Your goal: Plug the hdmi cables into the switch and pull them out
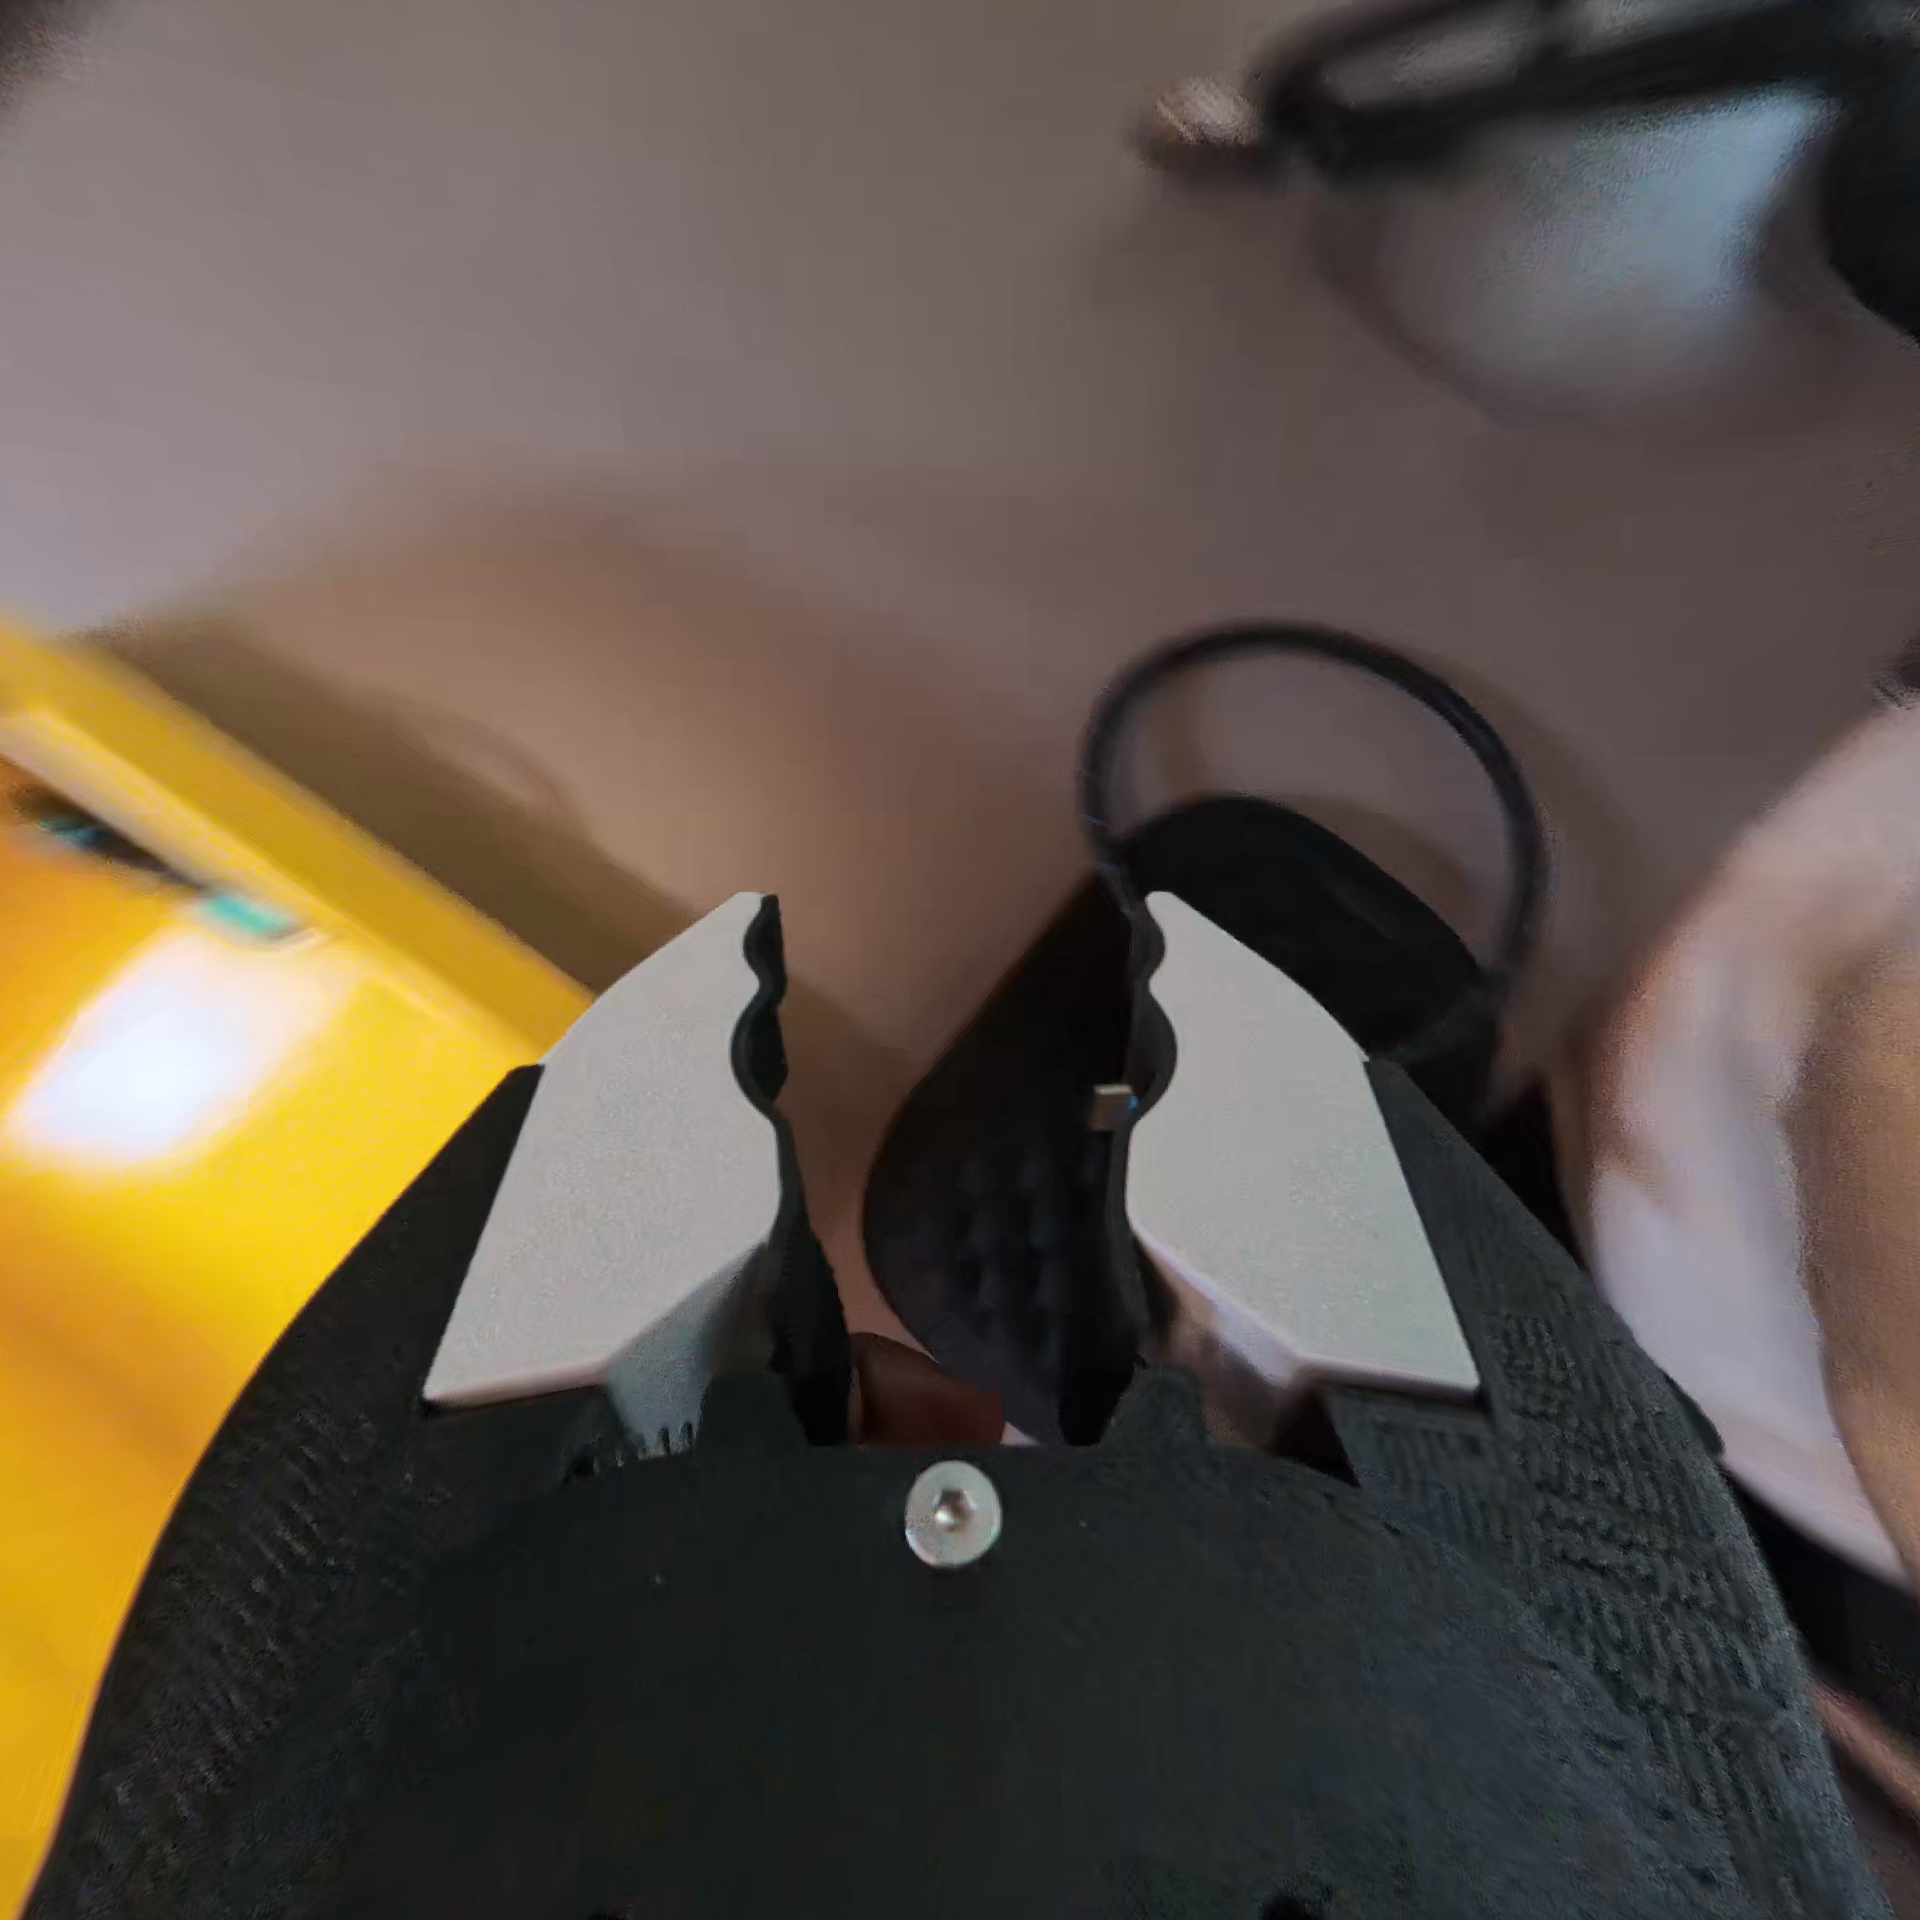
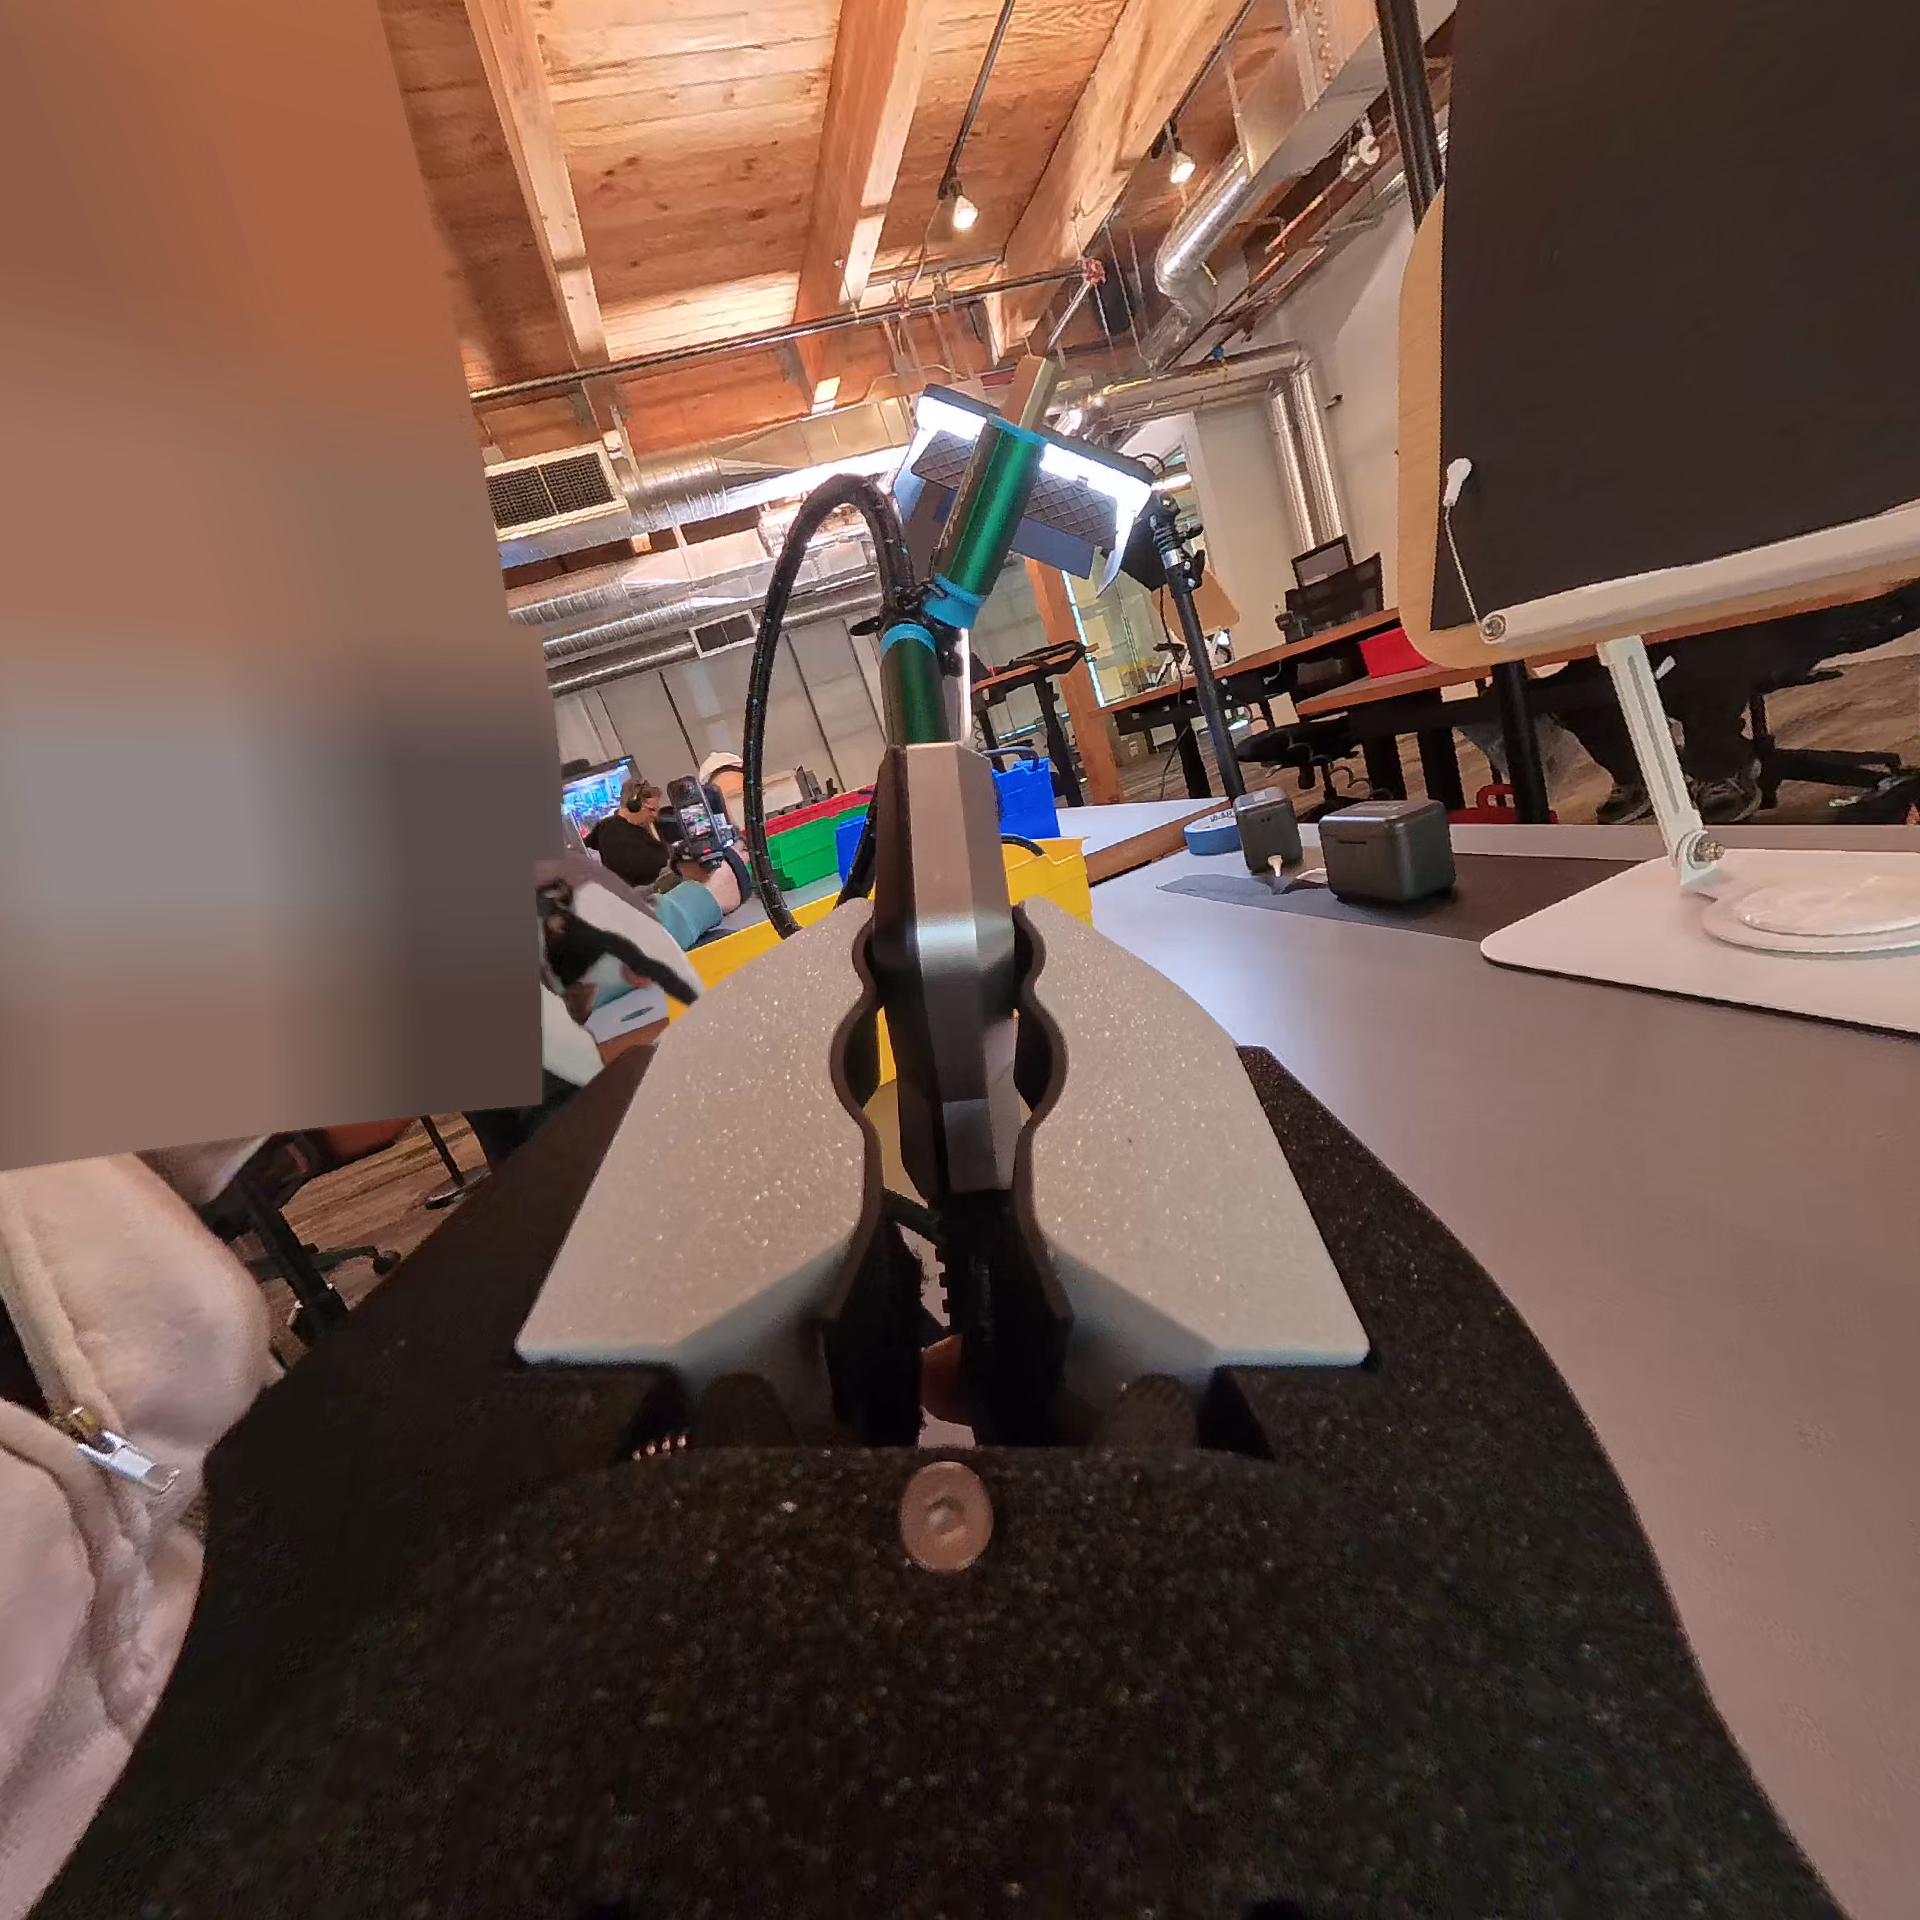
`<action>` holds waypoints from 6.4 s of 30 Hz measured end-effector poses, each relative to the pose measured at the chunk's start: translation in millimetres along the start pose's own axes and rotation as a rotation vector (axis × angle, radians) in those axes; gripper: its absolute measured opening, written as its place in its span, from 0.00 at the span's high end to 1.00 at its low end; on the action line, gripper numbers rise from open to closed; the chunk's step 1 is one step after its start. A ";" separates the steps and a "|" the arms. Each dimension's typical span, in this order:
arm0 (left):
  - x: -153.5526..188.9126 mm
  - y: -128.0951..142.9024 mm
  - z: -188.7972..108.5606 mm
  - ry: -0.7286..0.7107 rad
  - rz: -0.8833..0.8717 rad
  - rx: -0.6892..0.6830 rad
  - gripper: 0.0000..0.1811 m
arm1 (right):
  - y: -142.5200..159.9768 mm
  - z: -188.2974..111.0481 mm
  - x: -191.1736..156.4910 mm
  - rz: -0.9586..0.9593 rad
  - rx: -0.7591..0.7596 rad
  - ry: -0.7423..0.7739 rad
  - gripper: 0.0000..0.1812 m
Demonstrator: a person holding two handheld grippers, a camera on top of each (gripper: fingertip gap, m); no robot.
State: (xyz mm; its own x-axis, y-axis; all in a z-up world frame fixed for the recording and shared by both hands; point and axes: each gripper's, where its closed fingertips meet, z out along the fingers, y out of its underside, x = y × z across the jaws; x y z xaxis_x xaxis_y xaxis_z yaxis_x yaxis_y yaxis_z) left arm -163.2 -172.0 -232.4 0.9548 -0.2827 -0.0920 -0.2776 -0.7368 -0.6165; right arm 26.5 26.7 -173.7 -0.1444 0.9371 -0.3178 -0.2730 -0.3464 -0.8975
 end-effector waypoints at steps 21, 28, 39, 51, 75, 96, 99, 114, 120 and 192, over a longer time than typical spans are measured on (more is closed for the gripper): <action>62.7 63.7 32.0 -0.049 -1.164 0.368 0.83 | 1.5 0.5 -6.2 0.024 -0.012 -0.039 0.88; 57.4 11.0 16.5 -0.079 -0.542 0.431 0.88 | 2.5 0.3 -8.0 0.014 -0.020 -0.053 0.88; 50.1 -81.2 -7.7 -0.554 0.845 0.278 0.88 | 10.8 9.5 -18.1 0.000 -0.119 -0.078 0.88; 115.6 -116.5 38.8 -0.483 1.132 0.171 0.89 | 45.1 43.1 -40.2 -0.183 -0.442 -0.015 0.88; 62.8 -124.6 63.5 -0.782 1.319 0.224 0.88 | 71.2 44.4 -63.1 0.056 -0.790 -0.362 0.88; 69.0 -116.2 60.8 -0.575 1.493 0.253 0.88 | 75.1 39.4 -62.4 -0.014 -0.863 -0.399 0.88; 71.0 -117.4 57.7 -0.553 1.494 0.269 0.88 | 75.5 39.5 -62.4 -0.040 -0.868 -0.396 0.88; 77.1 -111.1 62.6 -0.485 1.534 0.174 0.88 | 79.7 36.0 -63.1 -0.189 -0.860 -0.399 0.88; 81.6 -110.1 66.5 -0.418 1.535 0.191 0.88 | 82.1 31.6 -60.9 -0.233 -0.877 -0.413 0.88; 82.0 -117.8 66.0 -0.305 1.577 0.376 0.88 | 80.2 31.6 -63.0 0.116 -0.784 -0.615 0.87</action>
State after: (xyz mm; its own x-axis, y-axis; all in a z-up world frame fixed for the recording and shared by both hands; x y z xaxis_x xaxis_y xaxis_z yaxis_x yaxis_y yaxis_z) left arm -45.1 -68.0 -218.9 -0.2291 -0.4048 -0.8853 -0.9378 0.3354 0.0894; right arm -16.4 -61.4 -216.0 -0.6575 0.6375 -0.4016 0.4458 -0.1006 -0.8895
